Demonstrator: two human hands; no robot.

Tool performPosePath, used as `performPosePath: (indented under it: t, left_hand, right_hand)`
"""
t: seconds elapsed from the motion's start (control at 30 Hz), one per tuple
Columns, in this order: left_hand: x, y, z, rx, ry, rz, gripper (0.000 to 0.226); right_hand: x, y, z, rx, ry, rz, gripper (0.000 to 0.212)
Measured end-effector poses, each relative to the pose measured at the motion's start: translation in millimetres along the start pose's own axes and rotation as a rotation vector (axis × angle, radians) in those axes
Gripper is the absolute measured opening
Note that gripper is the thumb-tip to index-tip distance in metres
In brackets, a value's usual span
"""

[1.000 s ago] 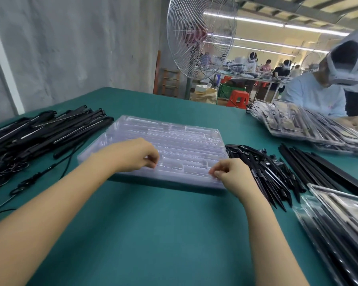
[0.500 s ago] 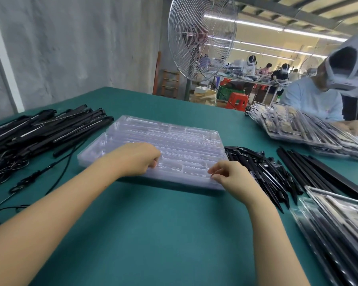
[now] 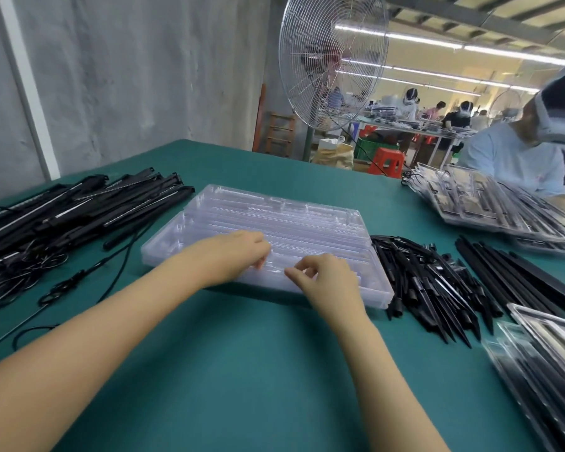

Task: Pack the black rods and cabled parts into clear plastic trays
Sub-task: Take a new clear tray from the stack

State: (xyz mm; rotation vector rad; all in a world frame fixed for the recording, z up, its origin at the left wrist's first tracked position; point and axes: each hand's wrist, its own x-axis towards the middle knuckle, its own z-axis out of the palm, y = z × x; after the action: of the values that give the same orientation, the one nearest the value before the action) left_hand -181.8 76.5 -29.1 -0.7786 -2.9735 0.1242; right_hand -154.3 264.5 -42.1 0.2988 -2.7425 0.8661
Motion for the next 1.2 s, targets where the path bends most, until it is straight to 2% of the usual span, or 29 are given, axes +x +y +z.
performPosePath:
  t: [0.13, 0.3, 0.37, 0.53, 0.6, 0.67, 0.83, 1.0, 1.2]
  left_hand:
    - [-5, 7, -3, 0.222, 0.050, 0.133, 0.048]
    - [-1, 8, -11, 0.245, 0.078, 0.144, 0.025]
    - [1, 9, -8, 0.147, 0.084, 0.119, 0.022]
    - [10, 15, -5, -0.311, 0.048, 0.037, 0.015]
    - [15, 16, -6, -0.369, 0.027, -0.015, 0.012]
    - [18, 15, -5, -0.370, 0.020, -0.039, 0.019]
    - [19, 18, 4, -0.347, 0.047, -0.068, 0.037]
    - [17, 21, 10, -0.359, 0.108, -0.101, 0.041]
    - [13, 26, 14, -0.421, 0.157, -0.131, 0.042]
  right_hand:
    - [0, 0, 8, -0.003, 0.057, 0.039, 0.023]
    - [0, -1, 13, -0.045, 0.099, 0.047, 0.027]
    - [1, -2, 14, -0.018, 0.114, 0.063, 0.028]
    - [1, -4, 13, 0.022, 0.070, 0.097, 0.028]
    - [3, -2, 10, 0.030, 0.002, 0.093, 0.023]
    - [4, -1, 7, 0.059, -0.043, 0.104, 0.018]
    - [5, -3, 8, 0.057, -0.038, 0.207, 0.012]
    - [4, -2, 8, -0.020, -0.053, 0.258, 0.039]
    - [1, -3, 7, -0.084, -0.041, 0.252, 0.051]
